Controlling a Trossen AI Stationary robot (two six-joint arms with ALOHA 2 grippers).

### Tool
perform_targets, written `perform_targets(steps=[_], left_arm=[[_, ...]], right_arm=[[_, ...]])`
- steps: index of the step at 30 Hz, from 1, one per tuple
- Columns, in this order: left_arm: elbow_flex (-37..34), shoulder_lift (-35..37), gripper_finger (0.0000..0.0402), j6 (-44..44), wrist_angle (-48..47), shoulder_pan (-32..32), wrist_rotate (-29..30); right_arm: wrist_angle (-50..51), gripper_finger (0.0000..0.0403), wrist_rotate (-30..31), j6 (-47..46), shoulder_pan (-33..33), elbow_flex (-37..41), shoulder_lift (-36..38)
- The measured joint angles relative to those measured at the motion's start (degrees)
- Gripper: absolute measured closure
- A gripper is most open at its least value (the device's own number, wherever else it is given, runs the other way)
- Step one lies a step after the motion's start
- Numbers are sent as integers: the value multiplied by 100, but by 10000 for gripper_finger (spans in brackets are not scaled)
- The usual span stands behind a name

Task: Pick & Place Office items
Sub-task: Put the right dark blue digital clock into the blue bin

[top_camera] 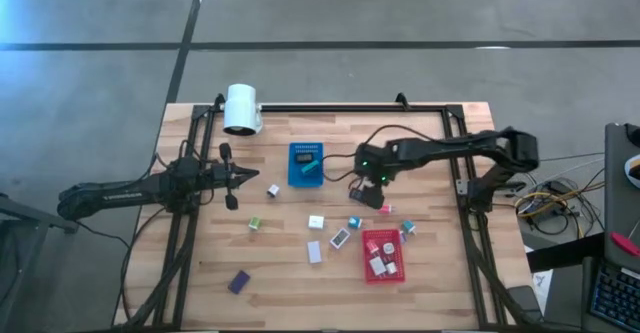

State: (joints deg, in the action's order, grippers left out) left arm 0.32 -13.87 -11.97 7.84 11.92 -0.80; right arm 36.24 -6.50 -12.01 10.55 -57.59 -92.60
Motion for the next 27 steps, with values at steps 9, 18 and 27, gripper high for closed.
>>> perform_targets(steps=[9,18,27], left_arm=[[0,0,388,45,-20,0,0],[0,-13,388,37,-22,0,2],[0,-28,388,23,-24,0,16]], right_arm=[[463,105,394,23,-322,-600,-1039],[477,99,524,266,-318,-582,-1361],[388,119,921,928,-409,-571,-1333]])
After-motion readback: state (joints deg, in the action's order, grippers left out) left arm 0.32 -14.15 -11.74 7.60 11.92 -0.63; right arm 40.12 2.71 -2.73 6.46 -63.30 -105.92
